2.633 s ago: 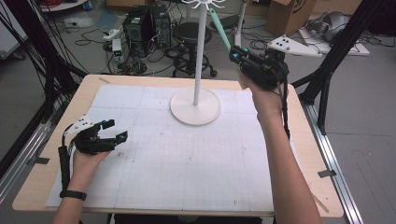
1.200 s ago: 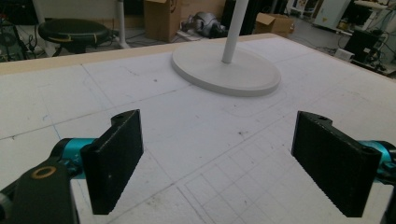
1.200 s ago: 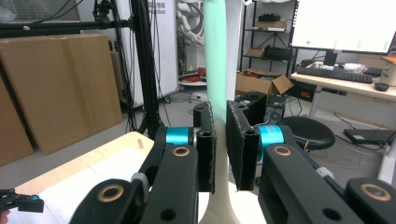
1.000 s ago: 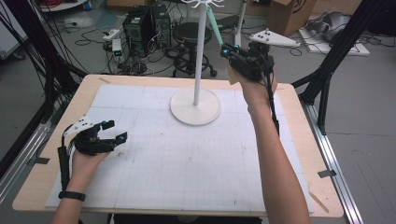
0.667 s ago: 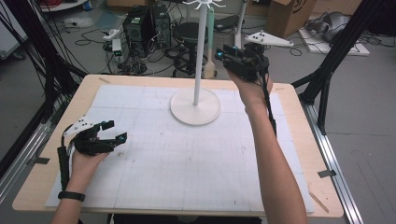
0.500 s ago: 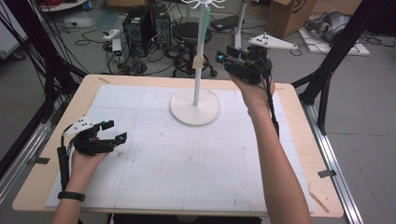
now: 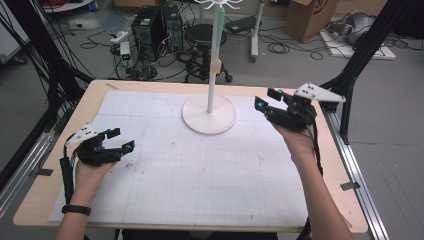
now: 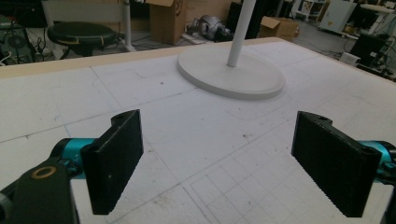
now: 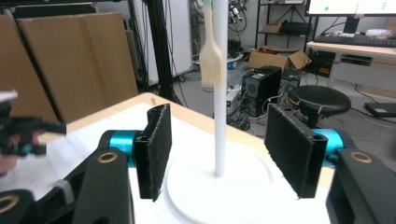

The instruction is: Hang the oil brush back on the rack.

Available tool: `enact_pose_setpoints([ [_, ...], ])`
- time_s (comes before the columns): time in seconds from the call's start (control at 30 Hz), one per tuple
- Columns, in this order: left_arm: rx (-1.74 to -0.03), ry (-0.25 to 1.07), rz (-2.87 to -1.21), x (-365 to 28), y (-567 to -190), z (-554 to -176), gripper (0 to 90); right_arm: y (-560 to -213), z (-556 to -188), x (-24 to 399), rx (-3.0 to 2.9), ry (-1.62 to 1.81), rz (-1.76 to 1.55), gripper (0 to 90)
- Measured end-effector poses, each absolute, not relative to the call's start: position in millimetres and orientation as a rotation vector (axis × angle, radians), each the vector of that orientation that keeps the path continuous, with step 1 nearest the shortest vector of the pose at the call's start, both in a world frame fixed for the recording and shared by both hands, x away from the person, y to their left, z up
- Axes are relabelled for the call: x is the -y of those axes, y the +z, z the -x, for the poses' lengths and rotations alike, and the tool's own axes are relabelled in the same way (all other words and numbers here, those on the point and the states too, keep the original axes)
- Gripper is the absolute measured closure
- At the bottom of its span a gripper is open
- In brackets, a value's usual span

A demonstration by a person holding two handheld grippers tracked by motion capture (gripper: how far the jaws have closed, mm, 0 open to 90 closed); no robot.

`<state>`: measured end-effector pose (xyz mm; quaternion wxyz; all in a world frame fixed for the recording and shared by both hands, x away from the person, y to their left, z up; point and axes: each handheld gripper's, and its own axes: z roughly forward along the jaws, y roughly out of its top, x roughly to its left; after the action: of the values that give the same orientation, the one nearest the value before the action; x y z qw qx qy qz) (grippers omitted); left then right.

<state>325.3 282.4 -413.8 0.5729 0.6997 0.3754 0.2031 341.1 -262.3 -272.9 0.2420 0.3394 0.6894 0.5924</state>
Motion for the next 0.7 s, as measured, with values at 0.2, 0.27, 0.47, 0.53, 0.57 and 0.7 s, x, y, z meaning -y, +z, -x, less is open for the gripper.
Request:
enact_pose_setpoints([
  [0.2,-0.885,0.489,-1.643,-285.2,-413.2,-323.8,17.2,-326.2,-319.4,293.1,-1.868,1.580,-0.968,32.0],
  [0.27,-0.877,0.492,-1.656,-284.9,-412.9,-322.7,17.2,-343.2,-313.3,302.2,-1.881,1.563,-0.989,29.5],
  [0.47,-0.873,0.498,-1.670,-284.2,-413.6,-321.6,17.2,-382.4,-296.0,324.7,-1.909,1.515,-1.026,24.1],
  [0.53,-0.875,0.500,-1.669,-284.6,-414.5,-320.8,17.2,-397.8,-292.0,331.4,-1.912,1.502,-1.051,24.3],
  [0.57,-0.877,0.500,-1.670,-284.9,-414.7,-320.4,17.2,-403.1,-290.5,332.8,-1.906,1.493,-1.058,24.5],
  [0.7,-0.879,0.500,-1.671,-285.1,-415.5,-319.4,17.2,-415.5,-289.0,337.0,-1.954,1.448,-1.076,21.8],
])
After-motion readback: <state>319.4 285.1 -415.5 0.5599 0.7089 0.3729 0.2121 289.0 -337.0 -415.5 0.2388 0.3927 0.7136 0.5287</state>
